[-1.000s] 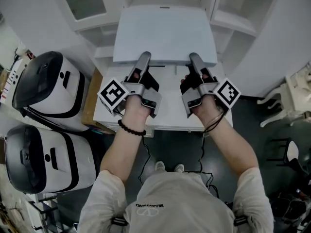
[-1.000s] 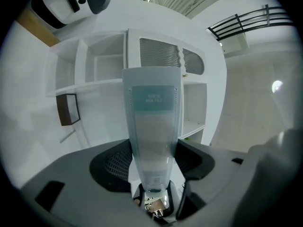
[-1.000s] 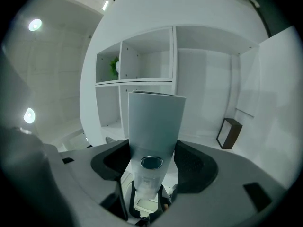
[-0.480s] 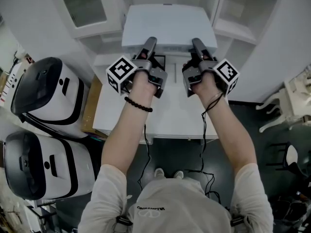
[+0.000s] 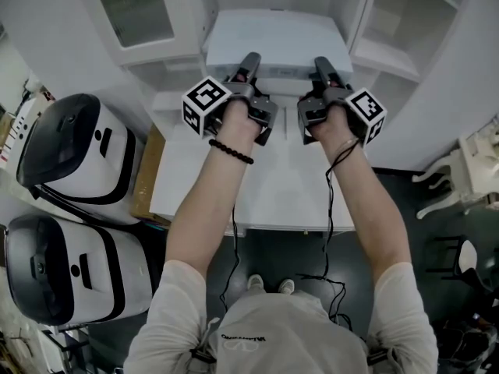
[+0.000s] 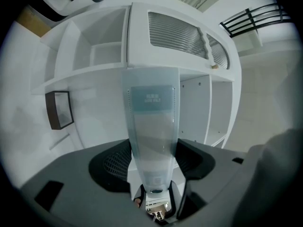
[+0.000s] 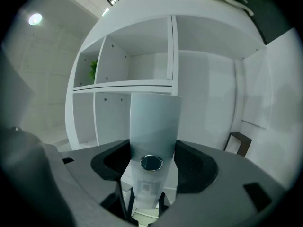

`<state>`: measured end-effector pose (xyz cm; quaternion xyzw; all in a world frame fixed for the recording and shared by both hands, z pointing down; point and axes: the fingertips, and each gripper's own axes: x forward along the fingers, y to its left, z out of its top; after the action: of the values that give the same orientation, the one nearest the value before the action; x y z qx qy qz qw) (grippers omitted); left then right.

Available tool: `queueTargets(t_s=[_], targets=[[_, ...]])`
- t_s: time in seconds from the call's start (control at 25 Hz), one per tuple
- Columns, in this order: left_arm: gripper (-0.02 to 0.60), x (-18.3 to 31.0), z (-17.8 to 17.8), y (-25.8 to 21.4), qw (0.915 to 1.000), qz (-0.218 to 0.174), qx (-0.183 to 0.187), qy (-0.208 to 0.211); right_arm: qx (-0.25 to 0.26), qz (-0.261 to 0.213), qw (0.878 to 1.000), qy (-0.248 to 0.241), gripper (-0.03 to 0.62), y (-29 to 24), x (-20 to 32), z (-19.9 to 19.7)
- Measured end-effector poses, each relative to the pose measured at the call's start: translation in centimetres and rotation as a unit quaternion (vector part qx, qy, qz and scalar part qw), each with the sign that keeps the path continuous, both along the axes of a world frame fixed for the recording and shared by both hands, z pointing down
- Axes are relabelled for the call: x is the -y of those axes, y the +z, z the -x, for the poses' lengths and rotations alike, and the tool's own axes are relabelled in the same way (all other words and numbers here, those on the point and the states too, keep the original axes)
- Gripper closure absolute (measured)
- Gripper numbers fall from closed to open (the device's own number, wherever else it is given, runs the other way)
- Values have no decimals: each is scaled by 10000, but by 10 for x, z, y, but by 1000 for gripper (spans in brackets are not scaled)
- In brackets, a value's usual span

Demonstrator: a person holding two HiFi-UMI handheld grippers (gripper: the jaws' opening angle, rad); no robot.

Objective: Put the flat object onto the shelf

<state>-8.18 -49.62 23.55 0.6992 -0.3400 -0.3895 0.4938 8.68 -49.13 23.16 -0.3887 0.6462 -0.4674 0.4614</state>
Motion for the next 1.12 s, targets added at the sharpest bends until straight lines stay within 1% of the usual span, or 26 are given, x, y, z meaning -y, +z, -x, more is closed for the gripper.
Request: queueTargets(t_s=[0.16,0.32,0.44,0.56,0.64,0.72,0.8,0.88,1.0,1.12], targets=[[293,5,0,1,10000,34,8,29,7,8,10000,70,301,0,6,0],[295,33,-1,-7,9999,134,25,-17,14,119,9998,131,301,-8,33,-1],[295,44,-4,-10,9997,148,183,4,45,184,9995,238,301,-10,45,-4],[293,53,-9,-13,9992,70,390,28,89,246,9990,353,301,-13,56,-7],[293,52,-13,-15,9987,-23,493,153,122,270,9987,419,301,-15,60,-8],[291,41,-15,-16,9974,-137,613,343,156,266,9985,462,303,-16,61,-9],[291,24,-19,-14,9948,-256,845,515,173,246,9984,486,303,-15,62,-9],[300,9,-25,-13,9899,-413,1223,583,175,228,9983,515,303,-16,63,-9],[380,2,-29,-23,9801,-728,1787,463,178,215,9982,537,301,-16,63,-11],[434,10,-32,-37,9734,-943,2052,386,139,204,9982,541,298,-15,64,-12]])
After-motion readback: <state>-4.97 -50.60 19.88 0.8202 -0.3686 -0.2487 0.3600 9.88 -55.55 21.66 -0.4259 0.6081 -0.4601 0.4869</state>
